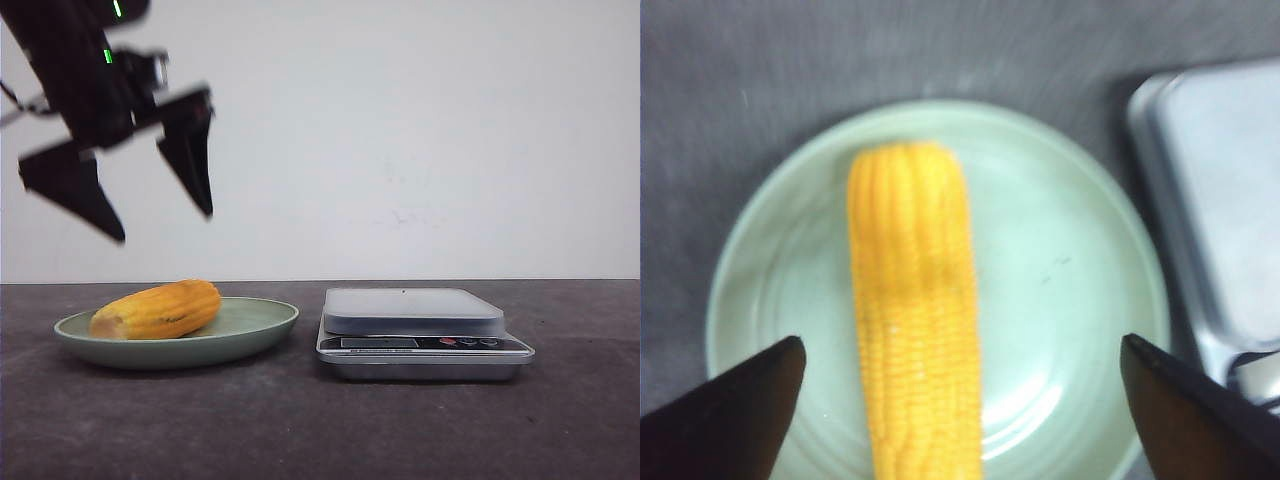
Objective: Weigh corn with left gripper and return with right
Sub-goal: 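Lower the left gripper onto the yellow corn cob and grasp it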
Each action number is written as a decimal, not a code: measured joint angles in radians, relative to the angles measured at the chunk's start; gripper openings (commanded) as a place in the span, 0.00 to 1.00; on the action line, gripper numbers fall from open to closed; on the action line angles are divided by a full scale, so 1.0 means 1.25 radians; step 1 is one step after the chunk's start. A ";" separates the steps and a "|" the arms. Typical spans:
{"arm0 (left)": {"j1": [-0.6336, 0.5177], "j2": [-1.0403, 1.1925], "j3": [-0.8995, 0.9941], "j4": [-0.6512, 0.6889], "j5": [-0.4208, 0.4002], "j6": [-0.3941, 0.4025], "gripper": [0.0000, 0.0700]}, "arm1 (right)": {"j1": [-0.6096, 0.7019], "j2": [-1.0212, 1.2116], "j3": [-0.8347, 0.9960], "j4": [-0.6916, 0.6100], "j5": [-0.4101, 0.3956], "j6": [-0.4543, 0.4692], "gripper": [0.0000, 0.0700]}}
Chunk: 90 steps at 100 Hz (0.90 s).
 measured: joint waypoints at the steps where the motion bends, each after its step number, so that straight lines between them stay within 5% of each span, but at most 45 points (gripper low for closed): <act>1: 0.000 0.005 0.000 0.000 0.000 0.000 0.83 | 0.000 0.000 0.000 0.000 0.000 0.000 0.99; 18: -0.005 0.080 0.000 0.006 -0.005 0.003 0.82 | 0.000 0.000 0.000 0.000 0.000 -0.001 0.99; 30: -0.010 0.110 0.000 0.007 -0.020 0.006 0.67 | 0.000 0.000 0.000 0.001 0.000 -0.001 0.95; 40: -0.015 0.121 0.000 0.009 -0.022 0.006 0.63 | 0.000 0.000 0.000 0.001 0.000 -0.001 0.93; 61: -0.035 0.140 0.000 0.008 -0.040 0.012 0.01 | 0.000 0.000 0.000 0.001 0.000 -0.002 0.92; 90: -0.052 0.123 0.001 -0.002 -0.078 0.027 0.00 | 0.000 0.000 0.000 0.001 0.000 -0.002 0.92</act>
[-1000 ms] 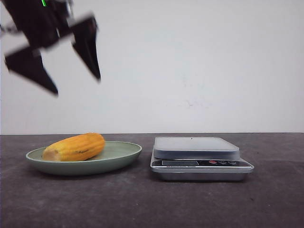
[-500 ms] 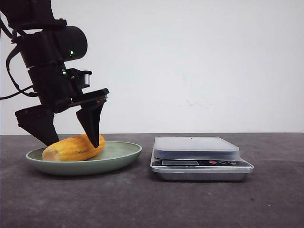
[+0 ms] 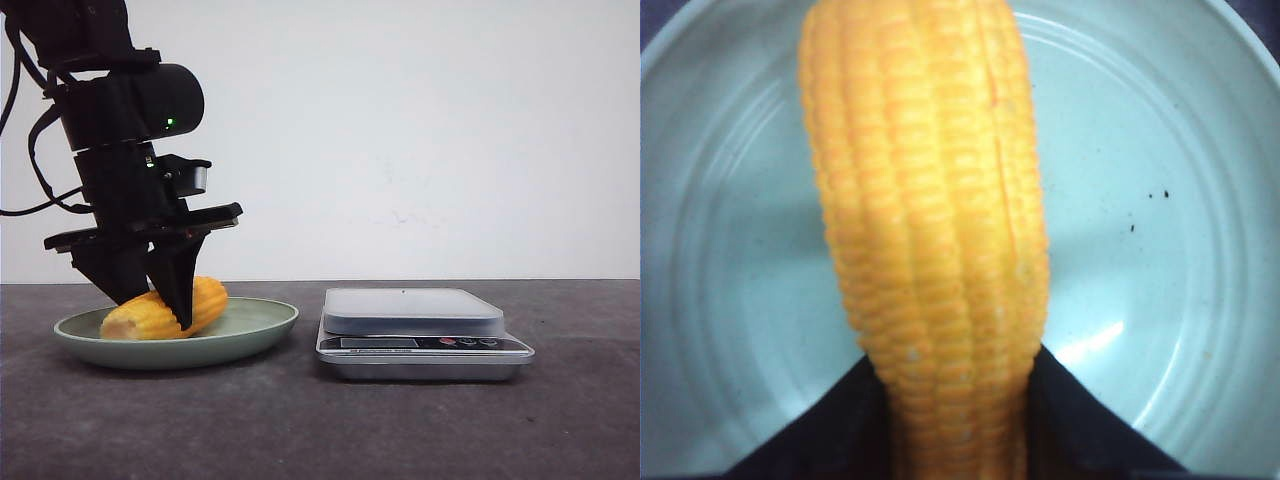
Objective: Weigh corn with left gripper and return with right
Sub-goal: 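Lower the left gripper onto the yellow corn cob and grasp it, then lift the corn with the left gripper and carry it over the scale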
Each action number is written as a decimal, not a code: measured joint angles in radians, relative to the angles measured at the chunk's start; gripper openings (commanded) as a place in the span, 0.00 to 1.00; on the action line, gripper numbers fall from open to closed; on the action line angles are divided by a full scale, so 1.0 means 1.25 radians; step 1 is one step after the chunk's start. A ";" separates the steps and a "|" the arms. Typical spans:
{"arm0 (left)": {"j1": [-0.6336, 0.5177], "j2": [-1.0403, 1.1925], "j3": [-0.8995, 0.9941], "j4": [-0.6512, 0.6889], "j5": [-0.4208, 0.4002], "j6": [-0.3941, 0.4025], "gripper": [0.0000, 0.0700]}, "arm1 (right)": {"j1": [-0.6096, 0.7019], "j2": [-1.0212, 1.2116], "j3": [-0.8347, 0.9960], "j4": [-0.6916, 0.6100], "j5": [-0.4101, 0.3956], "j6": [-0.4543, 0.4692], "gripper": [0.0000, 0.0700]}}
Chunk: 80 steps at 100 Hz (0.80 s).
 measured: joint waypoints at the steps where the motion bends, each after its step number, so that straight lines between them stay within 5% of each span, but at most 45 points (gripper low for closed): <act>1: 0.000 -0.003 0.000 -0.001 0.000 0.000 0.00 | 0.000 0.000 0.000 0.000 0.000 0.000 0.92; 34: -0.101 -0.193 0.078 0.001 -0.003 -0.031 0.01 | 0.000 0.000 0.000 0.000 0.000 0.000 0.92; 80: -0.271 0.028 0.343 0.073 -0.047 -0.113 0.01 | 0.000 0.000 0.000 0.000 0.000 0.000 0.92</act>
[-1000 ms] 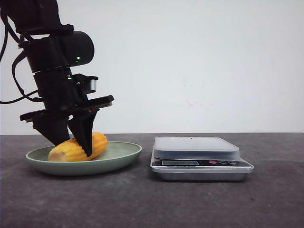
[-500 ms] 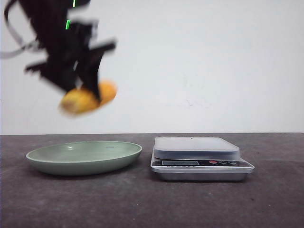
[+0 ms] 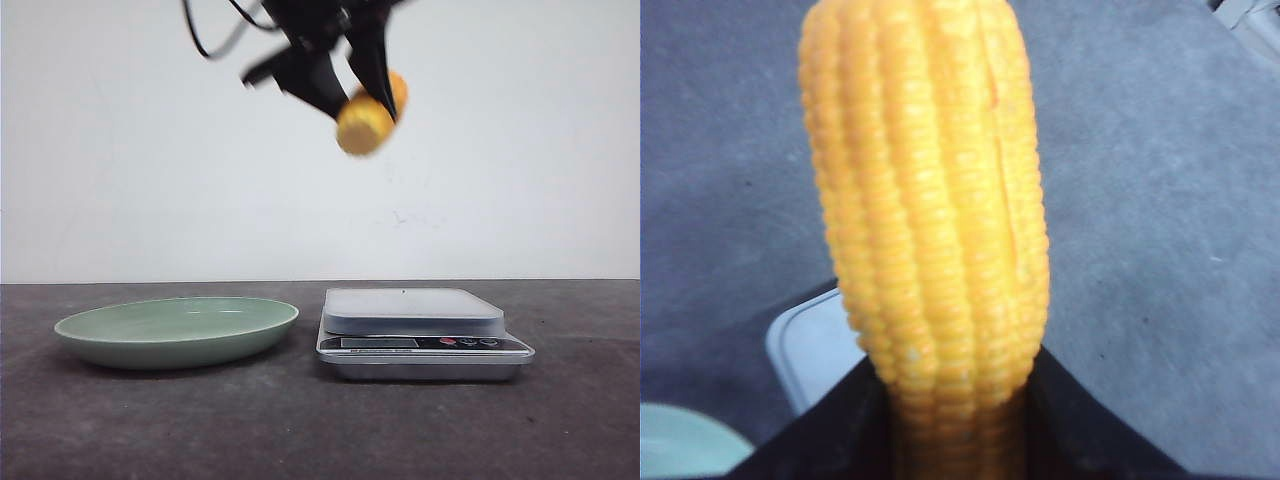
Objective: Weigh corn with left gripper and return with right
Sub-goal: 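Lift the corn with the left gripper and carry it over the scale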
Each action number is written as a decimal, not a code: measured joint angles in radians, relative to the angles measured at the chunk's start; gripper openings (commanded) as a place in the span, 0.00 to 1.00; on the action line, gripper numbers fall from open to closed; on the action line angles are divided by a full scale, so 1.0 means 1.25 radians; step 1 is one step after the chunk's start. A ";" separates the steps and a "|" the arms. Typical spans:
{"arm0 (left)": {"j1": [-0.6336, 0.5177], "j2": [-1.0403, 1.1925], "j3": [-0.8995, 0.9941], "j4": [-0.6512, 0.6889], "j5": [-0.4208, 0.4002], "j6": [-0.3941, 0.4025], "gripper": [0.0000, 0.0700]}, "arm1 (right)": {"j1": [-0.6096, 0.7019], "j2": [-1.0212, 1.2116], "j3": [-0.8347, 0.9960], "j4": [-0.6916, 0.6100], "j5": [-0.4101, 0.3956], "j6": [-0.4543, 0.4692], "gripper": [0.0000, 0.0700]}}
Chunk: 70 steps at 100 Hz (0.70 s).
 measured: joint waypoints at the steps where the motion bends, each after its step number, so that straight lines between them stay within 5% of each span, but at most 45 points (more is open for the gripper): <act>1: -0.001 0.007 0.003 0.000 -0.001 -0.002 0.01 | 0.000 0.000 0.000 0.000 0.000 0.000 0.92; 32: -0.020 0.131 0.011 -0.020 -0.002 -0.112 0.03 | 0.000 0.000 0.000 0.000 0.000 0.000 0.92; 46: -0.021 0.145 0.011 -0.044 -0.002 -0.137 0.28 | 0.000 0.000 0.000 0.000 0.000 0.000 0.92; 60: -0.021 0.173 0.012 -0.078 -0.002 -0.146 0.13 | 0.000 0.000 0.000 0.000 0.000 0.000 0.92; 70: -0.021 0.183 0.012 -0.086 -0.002 -0.148 0.15 | 0.000 0.000 0.000 0.000 0.000 0.000 0.92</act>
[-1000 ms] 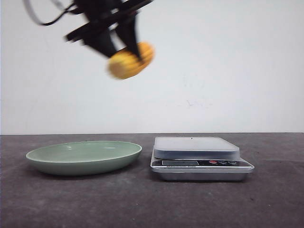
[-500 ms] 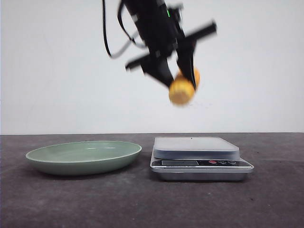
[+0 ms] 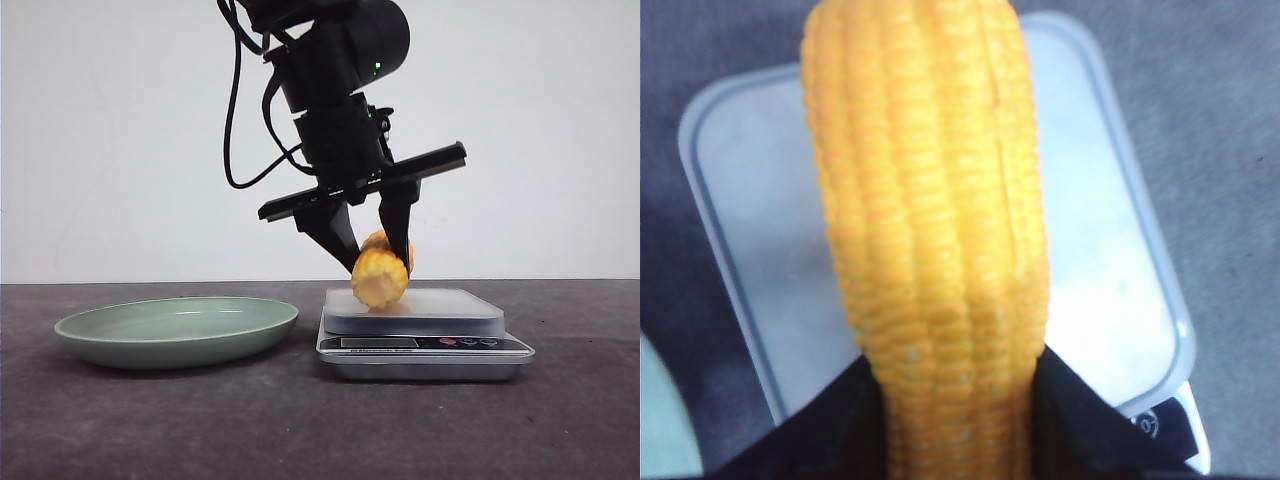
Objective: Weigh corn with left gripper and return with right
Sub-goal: 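Lift the corn with the left gripper and carry it over the scale, then lower the corn onto the scale and open the left gripper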
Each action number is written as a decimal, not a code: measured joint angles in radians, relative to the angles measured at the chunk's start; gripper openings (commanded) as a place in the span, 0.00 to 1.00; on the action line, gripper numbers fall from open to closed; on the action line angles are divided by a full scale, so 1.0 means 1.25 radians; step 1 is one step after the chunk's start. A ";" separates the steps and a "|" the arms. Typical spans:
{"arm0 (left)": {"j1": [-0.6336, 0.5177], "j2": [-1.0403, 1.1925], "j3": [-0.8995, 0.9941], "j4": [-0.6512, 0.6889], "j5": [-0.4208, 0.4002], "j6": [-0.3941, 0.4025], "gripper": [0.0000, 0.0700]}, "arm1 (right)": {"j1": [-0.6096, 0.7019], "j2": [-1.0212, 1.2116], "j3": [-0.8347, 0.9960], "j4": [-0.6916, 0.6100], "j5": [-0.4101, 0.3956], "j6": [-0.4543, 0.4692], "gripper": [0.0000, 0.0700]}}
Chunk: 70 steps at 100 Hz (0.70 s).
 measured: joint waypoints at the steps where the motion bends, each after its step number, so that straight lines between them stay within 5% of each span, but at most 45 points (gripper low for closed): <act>1: 0.000 0.000 0.000 0.000 0.000 0.000 0.15 | 0.000 0.000 0.000 0.000 0.000 0.000 0.92; 22: -0.001 0.000 0.000 0.005 0.000 -0.004 0.63 | 0.000 0.000 0.000 0.000 0.000 0.000 0.92; 70: -0.005 -0.005 0.015 0.006 -0.001 0.023 0.69 | 0.000 0.000 0.000 -0.005 0.000 0.000 0.92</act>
